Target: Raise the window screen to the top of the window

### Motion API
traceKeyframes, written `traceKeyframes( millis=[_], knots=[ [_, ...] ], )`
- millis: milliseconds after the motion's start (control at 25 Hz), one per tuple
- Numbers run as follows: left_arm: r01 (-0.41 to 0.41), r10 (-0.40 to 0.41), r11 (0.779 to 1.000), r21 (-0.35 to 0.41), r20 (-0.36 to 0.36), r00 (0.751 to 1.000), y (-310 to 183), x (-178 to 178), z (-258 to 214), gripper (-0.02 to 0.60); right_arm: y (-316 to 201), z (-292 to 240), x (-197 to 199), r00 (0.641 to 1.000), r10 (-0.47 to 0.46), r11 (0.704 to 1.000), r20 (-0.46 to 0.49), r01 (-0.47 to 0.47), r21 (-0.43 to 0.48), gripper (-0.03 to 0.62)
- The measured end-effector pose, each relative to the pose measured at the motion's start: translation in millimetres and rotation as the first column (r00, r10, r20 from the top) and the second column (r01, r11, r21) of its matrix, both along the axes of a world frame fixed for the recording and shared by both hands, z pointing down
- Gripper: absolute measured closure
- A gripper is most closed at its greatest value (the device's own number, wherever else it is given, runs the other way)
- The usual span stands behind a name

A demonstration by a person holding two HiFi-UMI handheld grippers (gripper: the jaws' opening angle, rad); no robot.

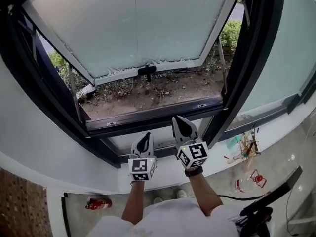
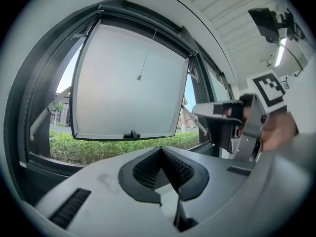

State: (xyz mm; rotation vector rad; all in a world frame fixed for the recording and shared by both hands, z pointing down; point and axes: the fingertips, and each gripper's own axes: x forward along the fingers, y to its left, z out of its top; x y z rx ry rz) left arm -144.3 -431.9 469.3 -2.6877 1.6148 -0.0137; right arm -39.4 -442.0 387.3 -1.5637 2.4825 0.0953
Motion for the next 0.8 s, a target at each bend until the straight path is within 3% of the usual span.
traceKeyframes(
  millis=[440,800],
  knots=[
    [-0.039,0.04,0.999,0.03,-0.044,0.998,0.0,3.2,-19.7,0.58,6.2,102.2,0.2,0.992,0.012,0.978,-0.128,-0.038,-0.203,0.592],
    [-0.027,0.027,1.0,0.008,-0.069,0.997,3.1,1.5,-18.0,0.58,8.8,126.0,11.1,0.987,0.016,0.965,-0.163,-0.058,-0.257,0.592]
  ],
)
